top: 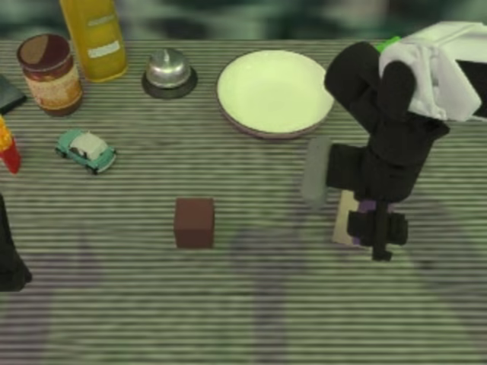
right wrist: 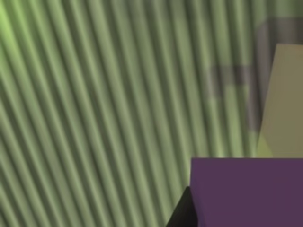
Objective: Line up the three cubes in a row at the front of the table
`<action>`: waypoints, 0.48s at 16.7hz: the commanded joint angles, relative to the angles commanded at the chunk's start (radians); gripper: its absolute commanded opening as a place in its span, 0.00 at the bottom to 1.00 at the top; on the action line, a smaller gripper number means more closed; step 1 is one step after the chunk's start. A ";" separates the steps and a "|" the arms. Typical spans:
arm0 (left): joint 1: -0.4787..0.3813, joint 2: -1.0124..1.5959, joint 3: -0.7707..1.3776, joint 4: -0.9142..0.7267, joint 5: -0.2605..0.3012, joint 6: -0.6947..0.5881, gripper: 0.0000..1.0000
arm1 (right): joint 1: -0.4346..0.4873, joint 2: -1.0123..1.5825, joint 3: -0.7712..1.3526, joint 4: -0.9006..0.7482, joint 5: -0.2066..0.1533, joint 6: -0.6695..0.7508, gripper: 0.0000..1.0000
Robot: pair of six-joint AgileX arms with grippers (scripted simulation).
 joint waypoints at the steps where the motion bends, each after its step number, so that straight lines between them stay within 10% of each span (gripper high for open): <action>1: 0.000 0.000 0.000 0.000 0.000 0.000 1.00 | 0.046 -0.020 -0.021 0.001 0.000 -0.015 0.00; 8: 0.000 0.000 0.000 0.000 0.000 0.000 1.00 | 0.163 -0.075 -0.077 0.007 0.000 -0.054 0.00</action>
